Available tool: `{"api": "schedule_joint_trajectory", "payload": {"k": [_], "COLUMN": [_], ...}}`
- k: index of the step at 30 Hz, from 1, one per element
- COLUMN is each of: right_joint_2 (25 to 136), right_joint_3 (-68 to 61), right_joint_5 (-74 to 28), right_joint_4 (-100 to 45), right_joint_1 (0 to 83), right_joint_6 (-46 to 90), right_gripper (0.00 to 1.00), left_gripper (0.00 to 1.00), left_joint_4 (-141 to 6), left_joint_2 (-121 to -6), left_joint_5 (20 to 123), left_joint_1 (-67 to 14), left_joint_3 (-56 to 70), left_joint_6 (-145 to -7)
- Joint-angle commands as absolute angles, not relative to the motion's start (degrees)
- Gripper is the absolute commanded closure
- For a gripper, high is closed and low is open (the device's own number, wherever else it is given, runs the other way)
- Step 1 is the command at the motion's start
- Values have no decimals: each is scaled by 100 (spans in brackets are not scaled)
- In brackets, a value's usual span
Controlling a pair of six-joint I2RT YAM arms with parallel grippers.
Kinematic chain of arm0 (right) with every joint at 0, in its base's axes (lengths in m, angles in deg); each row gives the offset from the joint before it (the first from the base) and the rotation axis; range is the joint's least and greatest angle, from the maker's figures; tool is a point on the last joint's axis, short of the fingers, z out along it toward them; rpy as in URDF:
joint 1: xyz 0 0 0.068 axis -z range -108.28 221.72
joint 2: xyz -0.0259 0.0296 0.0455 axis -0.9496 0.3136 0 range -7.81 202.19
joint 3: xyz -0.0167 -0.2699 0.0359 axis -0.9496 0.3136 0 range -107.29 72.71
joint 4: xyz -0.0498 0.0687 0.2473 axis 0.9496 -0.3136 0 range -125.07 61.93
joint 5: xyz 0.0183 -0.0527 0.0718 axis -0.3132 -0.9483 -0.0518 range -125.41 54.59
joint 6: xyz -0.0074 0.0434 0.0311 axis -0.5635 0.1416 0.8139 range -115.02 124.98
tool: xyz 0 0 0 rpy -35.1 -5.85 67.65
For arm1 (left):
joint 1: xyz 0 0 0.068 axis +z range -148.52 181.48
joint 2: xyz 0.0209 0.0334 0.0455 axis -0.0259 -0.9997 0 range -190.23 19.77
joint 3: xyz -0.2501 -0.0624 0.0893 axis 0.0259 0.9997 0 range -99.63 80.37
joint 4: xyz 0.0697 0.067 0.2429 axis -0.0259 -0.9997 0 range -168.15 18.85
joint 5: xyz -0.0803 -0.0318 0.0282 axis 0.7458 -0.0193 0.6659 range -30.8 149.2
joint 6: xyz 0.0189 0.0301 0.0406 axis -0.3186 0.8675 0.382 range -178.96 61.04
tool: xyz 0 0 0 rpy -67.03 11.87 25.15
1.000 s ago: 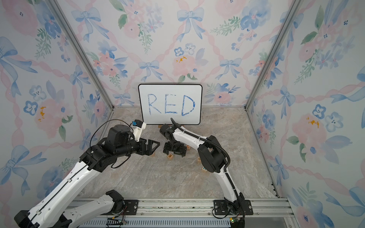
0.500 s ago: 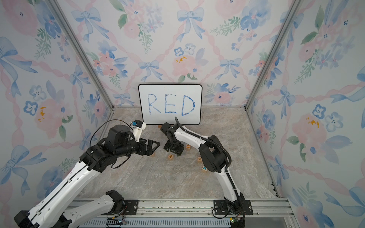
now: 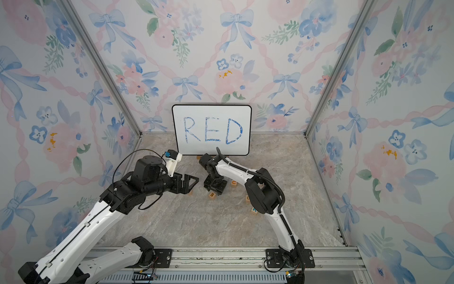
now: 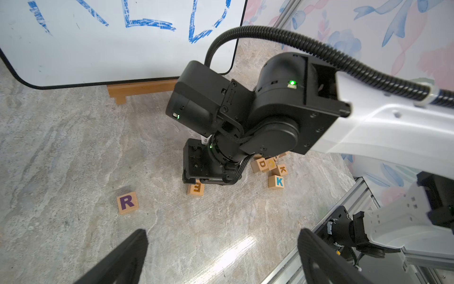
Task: Assemble the uppercase word "red" with letter blocks
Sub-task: Pick up the letter block from the center of the board.
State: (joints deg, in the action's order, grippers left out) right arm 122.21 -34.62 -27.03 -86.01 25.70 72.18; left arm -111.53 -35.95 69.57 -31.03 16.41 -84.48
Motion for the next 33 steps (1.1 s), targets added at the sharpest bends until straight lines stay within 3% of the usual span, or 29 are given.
{"api": "schedule_joint_trajectory", "payload": {"k": [1, 14, 26, 33], "right_joint_2": [12467, 12736, 12899, 12930], "right_joint_3": [-3657, -4304, -4551, -4596], "right_joint_5": [-2629, -2983, -3025, -3057], "right_joint_4": [-8687, -9332, -9489, -9525], "right_joint_1": [2488, 2382, 2291, 2198], "right_joint_6": [7039, 6193, 5376, 5516], "right_gripper": [47, 67, 42, 49], "left_gripper": [2, 2, 2, 2], "left_joint_4": [-11132, -11132, -11132, -11128], "left_joint_2": [-3635, -3626, -3644, -3652], "left_joint_5": [7045, 7107, 7193, 7221], "left_joint_1": [-3050, -3015, -2970, -2952], "left_joint_3": [1722, 1728, 1788, 1798], "left_joint_6": [-8287, -8243, -8199, -8168]}}
